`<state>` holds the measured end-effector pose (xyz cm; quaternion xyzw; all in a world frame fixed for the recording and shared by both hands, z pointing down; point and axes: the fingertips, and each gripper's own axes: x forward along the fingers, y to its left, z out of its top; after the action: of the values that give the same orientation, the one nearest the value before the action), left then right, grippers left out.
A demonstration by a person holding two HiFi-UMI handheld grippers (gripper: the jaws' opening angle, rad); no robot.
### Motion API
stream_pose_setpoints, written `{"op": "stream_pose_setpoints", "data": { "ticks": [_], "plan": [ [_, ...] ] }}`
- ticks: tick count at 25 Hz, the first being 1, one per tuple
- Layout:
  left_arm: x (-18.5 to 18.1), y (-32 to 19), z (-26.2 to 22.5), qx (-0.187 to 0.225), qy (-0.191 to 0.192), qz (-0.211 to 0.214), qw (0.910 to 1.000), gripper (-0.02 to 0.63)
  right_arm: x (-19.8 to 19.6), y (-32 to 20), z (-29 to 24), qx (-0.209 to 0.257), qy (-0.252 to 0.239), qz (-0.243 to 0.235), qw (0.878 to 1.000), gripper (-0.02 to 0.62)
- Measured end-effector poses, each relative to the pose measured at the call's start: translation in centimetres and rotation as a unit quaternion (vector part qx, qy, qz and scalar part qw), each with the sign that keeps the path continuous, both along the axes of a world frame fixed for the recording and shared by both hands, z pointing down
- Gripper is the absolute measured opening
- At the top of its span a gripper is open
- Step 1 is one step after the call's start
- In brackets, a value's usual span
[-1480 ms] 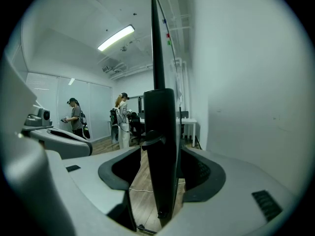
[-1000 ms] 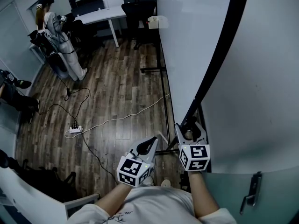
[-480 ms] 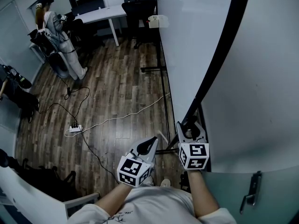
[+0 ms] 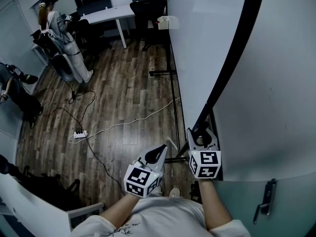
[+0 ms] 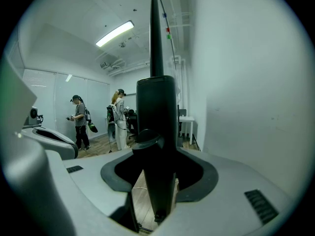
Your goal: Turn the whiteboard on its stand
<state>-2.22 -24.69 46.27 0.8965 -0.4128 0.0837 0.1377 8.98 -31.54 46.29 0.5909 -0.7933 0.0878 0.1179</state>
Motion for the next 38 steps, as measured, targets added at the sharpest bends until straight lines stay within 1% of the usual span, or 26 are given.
{"op": "stream_pose_setpoints", "data": {
  "ticks": [11,22,30,38],
  "plan": [
    [1.0,2.3,-0.3,0.004,0.001,0.011,0.9999,0.011,0.0,3.2,0.0,0.003,0.001,-0.003,1.000,0.190],
    [1.8,4.9,-0.6,0.006,0.004,0.016,0.9998,0.011,0.2,7.7,-0.2,0.003,0.003,-0.002,1.000,0.192],
    [2.0,6.2,-0.6,0.007,0.007,0.022,0.9997,0.011,0.1,10.8,0.0,0.003,0.007,-0.002,1.000,0.190],
    [3.1,6.8,-0.6,0.003,0.008,0.032,0.9994,0.011,0.2,12.5,-0.2,0.002,0.013,-0.007,1.000,0.192]
  ]
}}
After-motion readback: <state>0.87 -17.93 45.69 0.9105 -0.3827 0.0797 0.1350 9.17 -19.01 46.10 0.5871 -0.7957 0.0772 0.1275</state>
